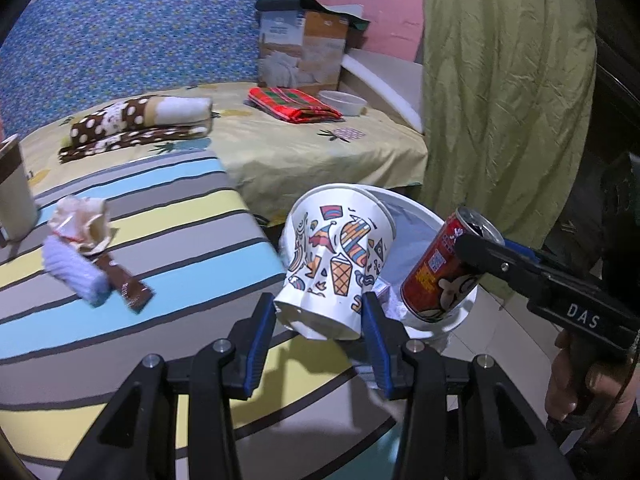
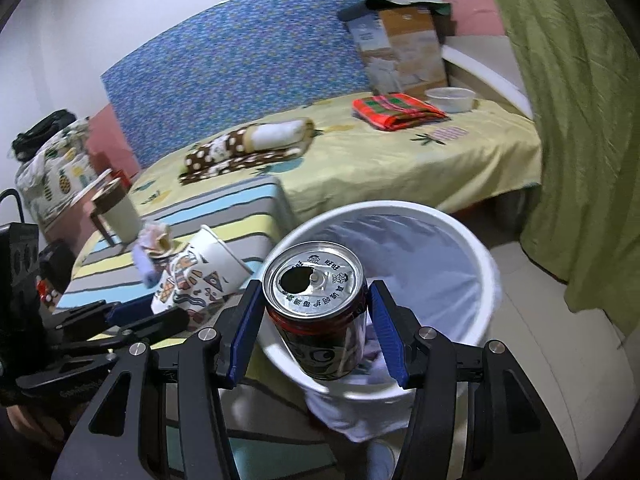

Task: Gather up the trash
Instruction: 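Carry the cup and can over the white bin and open both grippers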

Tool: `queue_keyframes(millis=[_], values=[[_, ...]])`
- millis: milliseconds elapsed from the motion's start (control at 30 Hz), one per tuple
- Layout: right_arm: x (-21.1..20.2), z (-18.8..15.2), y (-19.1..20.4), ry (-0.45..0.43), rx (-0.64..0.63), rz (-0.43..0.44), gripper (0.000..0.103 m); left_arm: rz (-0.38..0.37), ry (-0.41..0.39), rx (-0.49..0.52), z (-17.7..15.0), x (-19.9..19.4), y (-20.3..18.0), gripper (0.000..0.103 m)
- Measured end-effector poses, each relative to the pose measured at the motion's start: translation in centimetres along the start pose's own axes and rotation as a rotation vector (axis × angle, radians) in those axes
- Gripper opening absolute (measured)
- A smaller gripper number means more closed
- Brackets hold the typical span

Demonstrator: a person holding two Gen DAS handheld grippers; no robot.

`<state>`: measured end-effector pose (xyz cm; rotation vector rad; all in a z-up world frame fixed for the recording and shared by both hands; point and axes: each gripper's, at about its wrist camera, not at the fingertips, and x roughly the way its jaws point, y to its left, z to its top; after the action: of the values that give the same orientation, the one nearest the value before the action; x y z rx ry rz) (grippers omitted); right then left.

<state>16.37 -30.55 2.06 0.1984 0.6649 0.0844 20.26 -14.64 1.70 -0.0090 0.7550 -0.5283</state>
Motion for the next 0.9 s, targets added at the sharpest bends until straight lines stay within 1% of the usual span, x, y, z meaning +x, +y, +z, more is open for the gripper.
queue_keyframes(millis=[333,567,800,900], values=[[0.6,-0.3,-3.3,0.013,0.055,-0.062,0.055,-0.056,0.045,0.055,1.3,3.7,-3.0,0.046],[1.5,-0.5,-4.5,0.037,0.071,-0.069,0.055,-0.074,0.074,0.065,1.5,5.9,-3.8,0.046],[2.5,-0.7,-5.2,0.081,0.079,-0.07,0.055,-0.088,0.117,0.074,1.4,7.7,-4.1,0.046],[2.2,-0.8,-5.2,0.08,0.079,-0.069,0.056,-0.096,0.129,0.079,1.2,8.0,-4.3,0.047]])
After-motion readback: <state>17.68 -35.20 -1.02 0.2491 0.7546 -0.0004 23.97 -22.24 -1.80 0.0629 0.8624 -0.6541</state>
